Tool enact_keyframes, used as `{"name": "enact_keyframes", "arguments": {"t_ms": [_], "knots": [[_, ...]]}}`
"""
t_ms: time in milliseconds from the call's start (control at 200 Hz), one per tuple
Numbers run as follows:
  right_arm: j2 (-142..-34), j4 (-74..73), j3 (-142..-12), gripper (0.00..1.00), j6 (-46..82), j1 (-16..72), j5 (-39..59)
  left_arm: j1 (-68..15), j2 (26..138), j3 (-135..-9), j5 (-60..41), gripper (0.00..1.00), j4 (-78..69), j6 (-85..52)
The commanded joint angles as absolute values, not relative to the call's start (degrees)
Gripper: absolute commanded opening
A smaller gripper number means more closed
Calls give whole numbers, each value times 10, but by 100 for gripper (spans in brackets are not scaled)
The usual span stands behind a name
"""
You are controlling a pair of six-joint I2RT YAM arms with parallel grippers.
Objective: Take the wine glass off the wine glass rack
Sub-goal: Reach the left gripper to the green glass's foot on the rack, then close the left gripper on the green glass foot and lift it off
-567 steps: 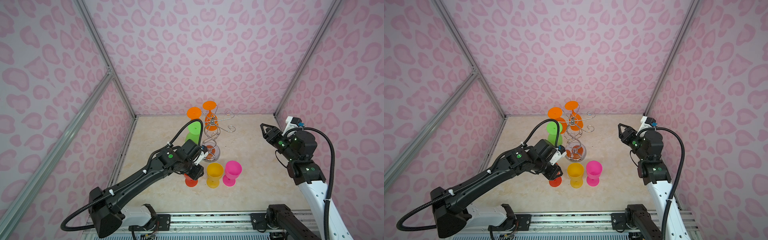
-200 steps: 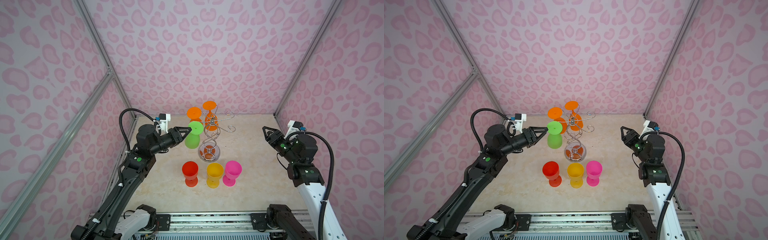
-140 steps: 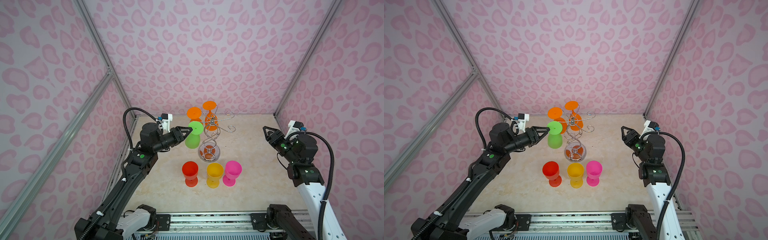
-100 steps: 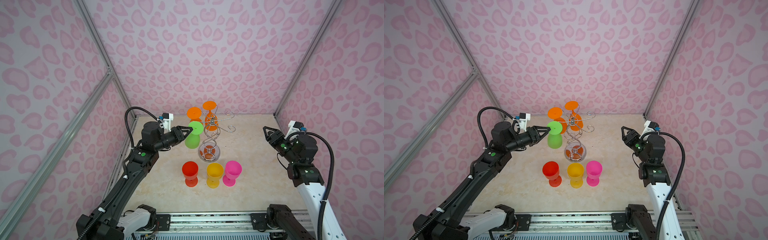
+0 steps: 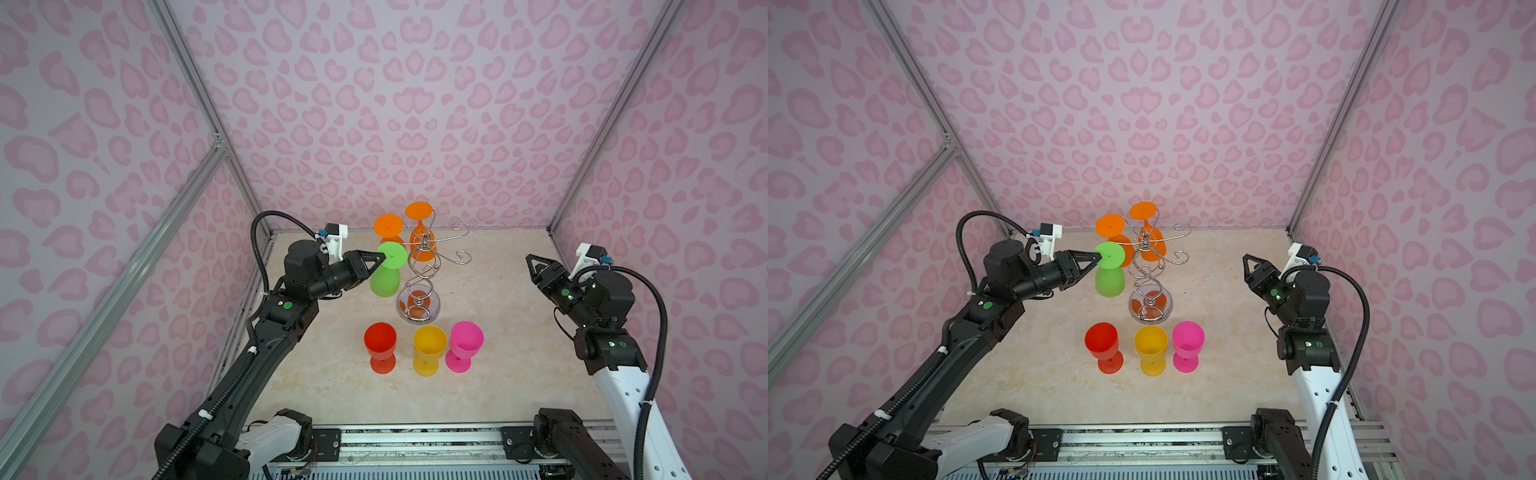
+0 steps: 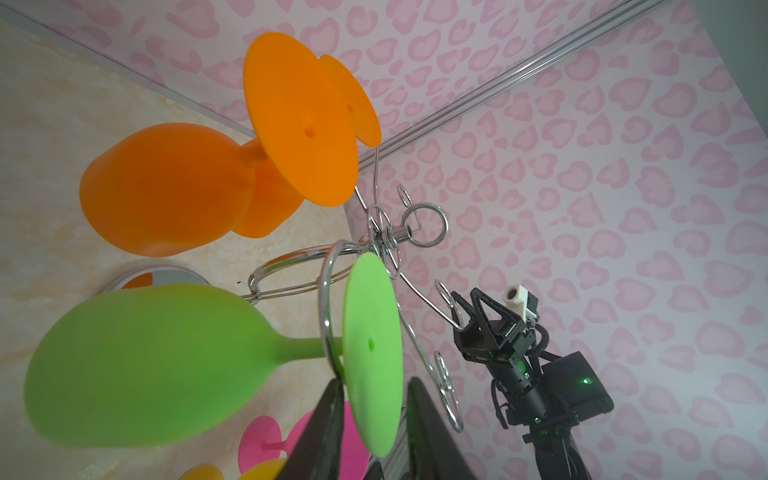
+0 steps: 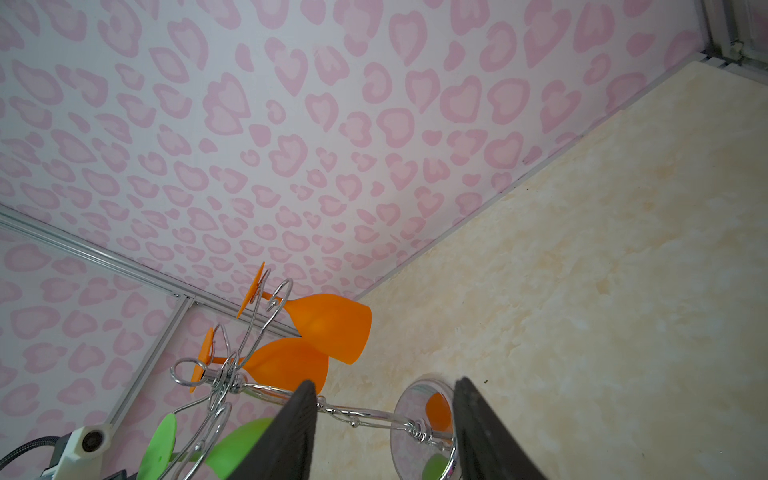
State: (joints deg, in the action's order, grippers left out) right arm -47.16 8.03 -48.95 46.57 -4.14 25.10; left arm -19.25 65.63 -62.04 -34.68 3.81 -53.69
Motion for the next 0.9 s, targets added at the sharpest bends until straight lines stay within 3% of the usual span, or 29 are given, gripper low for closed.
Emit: {"name": "enact_keyframes", "arguments": {"t_ms": [0, 545, 896], "knots": [[-469, 65, -486, 54, 467, -42, 257, -194, 659, -628, -353, 26, 26, -524], [-472, 61, -483, 54, 474, -45, 259, -193, 652, -635, -350, 3, 43, -524], [-472, 59, -482, 54, 476, -47, 262, -186, 645, -661, -350, 2, 59, -522]]}}
